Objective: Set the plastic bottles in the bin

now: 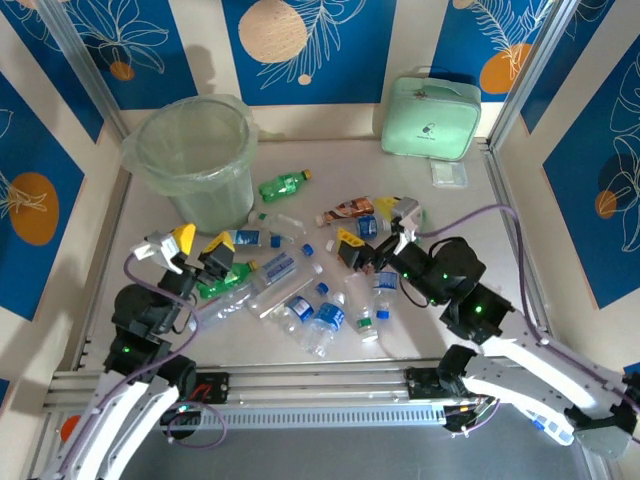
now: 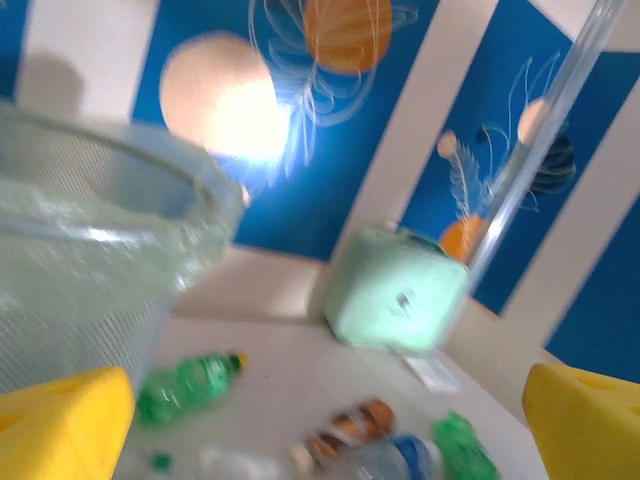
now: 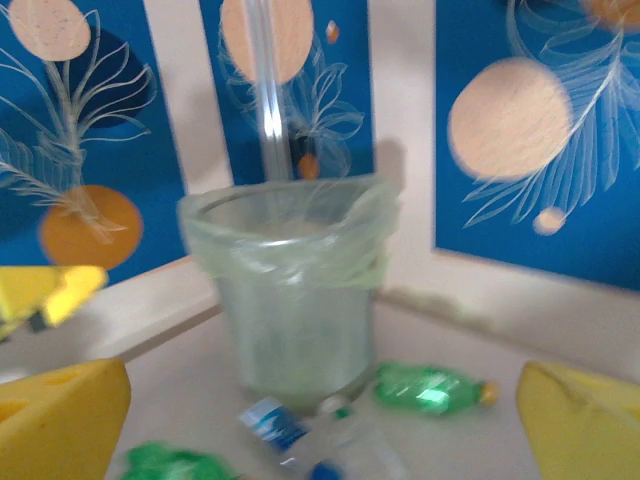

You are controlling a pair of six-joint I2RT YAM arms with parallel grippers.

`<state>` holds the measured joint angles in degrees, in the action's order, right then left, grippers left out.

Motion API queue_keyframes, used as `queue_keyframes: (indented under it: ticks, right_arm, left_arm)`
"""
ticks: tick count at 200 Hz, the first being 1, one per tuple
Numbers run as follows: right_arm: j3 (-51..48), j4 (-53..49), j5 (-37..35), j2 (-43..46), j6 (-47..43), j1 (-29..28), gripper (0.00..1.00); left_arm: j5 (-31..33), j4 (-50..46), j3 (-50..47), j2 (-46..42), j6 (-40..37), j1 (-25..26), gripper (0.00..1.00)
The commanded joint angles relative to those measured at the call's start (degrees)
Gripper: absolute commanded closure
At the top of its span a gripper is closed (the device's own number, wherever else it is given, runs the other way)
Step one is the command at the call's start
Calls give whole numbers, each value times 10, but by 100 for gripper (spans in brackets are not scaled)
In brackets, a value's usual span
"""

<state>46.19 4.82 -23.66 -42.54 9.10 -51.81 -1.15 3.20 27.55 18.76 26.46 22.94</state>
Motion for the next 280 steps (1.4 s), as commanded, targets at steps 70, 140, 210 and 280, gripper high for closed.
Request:
queue_keyframes:
  ticks: [70, 140, 210, 280]
  right_arm:
    - [42, -525, -130, -101, 379, 50, 2]
    - [-87, -426, -142, -119, 392, 66, 19]
    - [-74, -305, 49, -283, 334, 195, 22]
    - [-77, -269, 12, -338, 345, 190, 36]
  left_arm:
    - [-85, -349, 86, 174, 191, 11, 1]
    - [17, -299, 100, 310, 192, 49, 1]
    - [-26, -159, 26, 323, 163, 76, 5]
    - [-34, -136, 23, 363, 167, 89, 5]
